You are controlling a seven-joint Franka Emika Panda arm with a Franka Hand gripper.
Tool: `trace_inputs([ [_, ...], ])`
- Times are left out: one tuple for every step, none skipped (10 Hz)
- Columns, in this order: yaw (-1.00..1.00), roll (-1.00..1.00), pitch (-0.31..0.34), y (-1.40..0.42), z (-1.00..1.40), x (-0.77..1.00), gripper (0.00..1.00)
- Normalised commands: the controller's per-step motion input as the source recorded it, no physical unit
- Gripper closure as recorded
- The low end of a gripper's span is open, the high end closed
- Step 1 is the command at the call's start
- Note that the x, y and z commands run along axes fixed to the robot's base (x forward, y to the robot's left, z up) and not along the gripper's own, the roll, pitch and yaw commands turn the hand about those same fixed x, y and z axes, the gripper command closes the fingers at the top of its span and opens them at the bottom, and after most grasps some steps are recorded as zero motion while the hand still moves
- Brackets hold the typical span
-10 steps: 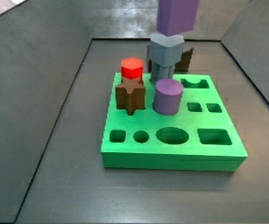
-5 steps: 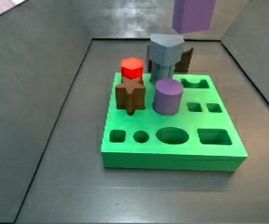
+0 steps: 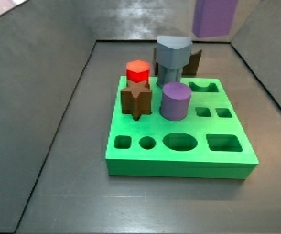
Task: Pick up the arch object. Move up. Move to above the board. Insert the arch object.
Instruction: Insert the arch object.
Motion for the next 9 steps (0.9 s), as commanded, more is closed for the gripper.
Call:
trace_inputs([
  [0.0, 0.18, 0.407, 0.0, -0.01, 0.82, 1.0],
  [0.0, 0.22, 0.459, 0.01, -0.09, 0.72, 1.0],
  [0.0, 0.2, 0.496, 0.0, -0.07, 0.65, 1.0],
  [-0.07, 0.16, 0.38, 0.0, -0.2, 0.65, 1.0],
  [-0.25, 0.03, 0.05, -0.09, -0.31, 0.77, 1.0],
  [-0.35, 0.0, 0.0, -0.1, -0.27, 0.77, 1.0],
  [-0.39, 0.0, 0.0, -0.09, -0.25, 0.72, 1.0],
  [-0.47, 0.0, 0.077, -0.15, -0.33, 0.44, 1.0],
  [-0.47, 0.03, 0.14, -0.24, -0.53, 0.3, 1.0],
])
